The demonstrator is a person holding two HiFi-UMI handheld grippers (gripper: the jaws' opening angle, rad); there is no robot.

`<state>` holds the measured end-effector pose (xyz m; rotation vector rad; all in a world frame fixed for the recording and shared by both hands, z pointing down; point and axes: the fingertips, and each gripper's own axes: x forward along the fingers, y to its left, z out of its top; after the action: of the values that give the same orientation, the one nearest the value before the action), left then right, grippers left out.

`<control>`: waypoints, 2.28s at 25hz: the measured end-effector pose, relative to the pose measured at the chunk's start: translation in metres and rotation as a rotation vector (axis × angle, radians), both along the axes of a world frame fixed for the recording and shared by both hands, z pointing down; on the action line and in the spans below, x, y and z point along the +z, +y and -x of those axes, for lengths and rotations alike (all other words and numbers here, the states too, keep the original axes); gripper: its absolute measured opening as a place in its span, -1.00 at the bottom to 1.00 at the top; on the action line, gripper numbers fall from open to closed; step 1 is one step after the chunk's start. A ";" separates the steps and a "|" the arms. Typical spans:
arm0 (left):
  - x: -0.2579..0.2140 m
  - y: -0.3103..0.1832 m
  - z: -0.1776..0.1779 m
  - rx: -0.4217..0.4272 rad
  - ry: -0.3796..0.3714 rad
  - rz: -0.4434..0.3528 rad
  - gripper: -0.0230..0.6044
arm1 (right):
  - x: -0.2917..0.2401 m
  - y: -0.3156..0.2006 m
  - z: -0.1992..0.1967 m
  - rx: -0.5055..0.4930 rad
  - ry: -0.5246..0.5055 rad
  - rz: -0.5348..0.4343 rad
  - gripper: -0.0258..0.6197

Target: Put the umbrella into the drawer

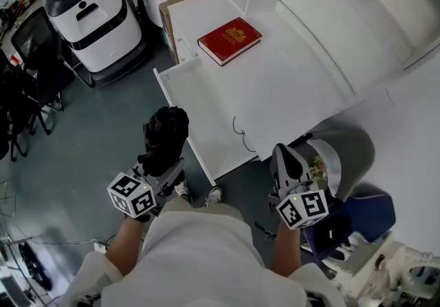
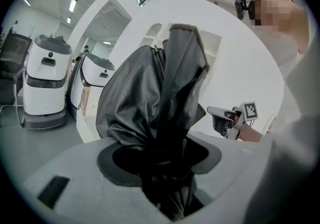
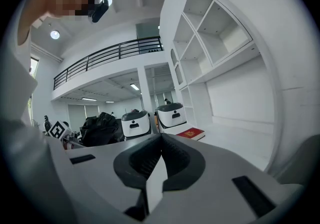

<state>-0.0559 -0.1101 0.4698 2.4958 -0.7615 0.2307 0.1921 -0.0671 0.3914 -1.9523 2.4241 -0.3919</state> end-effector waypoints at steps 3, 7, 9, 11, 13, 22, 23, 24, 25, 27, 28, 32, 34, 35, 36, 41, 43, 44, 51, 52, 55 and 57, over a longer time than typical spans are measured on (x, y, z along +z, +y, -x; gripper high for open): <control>0.015 -0.016 -0.010 0.032 -0.003 0.038 -0.18 | 0.007 -0.013 0.002 0.023 0.011 0.021 -0.92; 0.040 -0.029 -0.016 0.076 0.017 0.138 -0.17 | 0.010 -0.020 0.022 0.043 0.006 0.037 -0.92; 0.052 -0.040 -0.021 0.084 0.022 0.169 -0.17 | 0.012 -0.022 0.028 0.052 0.014 0.052 -0.92; 0.067 -0.053 -0.030 0.086 0.029 0.192 -0.17 | 0.014 -0.023 0.030 0.062 0.030 0.075 -0.92; 0.085 -0.065 -0.041 0.088 0.018 0.212 -0.17 | 0.013 -0.022 0.030 0.074 0.059 0.093 -0.92; 0.141 -0.102 -0.091 0.024 0.021 0.358 -0.17 | -0.002 -0.008 0.018 0.138 0.117 0.117 -0.92; 0.147 -0.103 -0.096 0.018 0.013 0.369 -0.16 | -0.001 -0.007 0.016 0.142 0.117 0.122 -0.92; 0.153 -0.105 -0.102 0.012 0.005 0.381 -0.16 | -0.001 -0.005 0.014 0.146 0.118 0.127 -0.92; 0.159 -0.106 -0.108 0.003 0.000 0.396 -0.16 | 0.001 -0.003 0.012 0.149 0.118 0.131 -0.92; 0.170 -0.110 -0.120 -0.020 -0.001 0.426 -0.16 | 0.003 0.001 0.006 0.153 0.116 0.140 -0.92; 0.174 -0.113 -0.126 -0.031 0.002 0.437 -0.16 | 0.005 0.004 0.003 0.155 0.114 0.145 -0.92; 0.191 -0.118 -0.137 -0.047 -0.036 0.454 -0.16 | 0.008 0.011 -0.007 0.162 0.117 0.158 -0.92; 0.201 -0.120 -0.137 -0.069 -0.053 0.475 -0.16 | 0.010 0.015 -0.013 0.165 0.123 0.162 -0.92; 0.207 -0.122 -0.138 -0.091 -0.052 0.495 -0.16 | 0.012 0.016 -0.016 0.166 0.123 0.165 -0.92; 0.213 -0.124 -0.138 -0.118 -0.046 0.520 -0.16 | 0.014 0.018 -0.019 0.169 0.122 0.168 -0.92; 0.234 -0.133 -0.147 -0.218 -0.029 0.619 -0.16 | 0.019 0.023 -0.031 0.172 0.115 0.178 -0.92; 0.239 -0.135 -0.151 -0.233 -0.036 0.626 -0.16 | 0.020 0.026 -0.036 0.173 0.116 0.184 -0.92; 0.241 -0.136 -0.152 -0.241 -0.040 0.631 -0.16 | 0.020 0.026 -0.038 0.174 0.118 0.186 -0.92; 0.274 -0.141 -0.147 -0.334 -0.062 0.735 -0.16 | 0.026 0.032 -0.050 0.184 0.129 0.202 -0.92; 0.278 -0.142 -0.147 -0.336 -0.071 0.737 -0.16 | 0.028 0.033 -0.052 0.187 0.130 0.208 -0.92; 0.288 -0.145 -0.144 -0.345 -0.081 0.742 -0.16 | 0.033 0.036 -0.052 0.192 0.129 0.222 -0.92; 0.295 -0.148 -0.145 -0.353 -0.076 0.744 -0.16 | 0.036 0.039 -0.052 0.195 0.125 0.231 -0.92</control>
<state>0.0886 -0.2581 0.7646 1.6370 -0.9233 0.3969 0.2443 -0.0284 0.4275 -2.3498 2.3188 -0.5839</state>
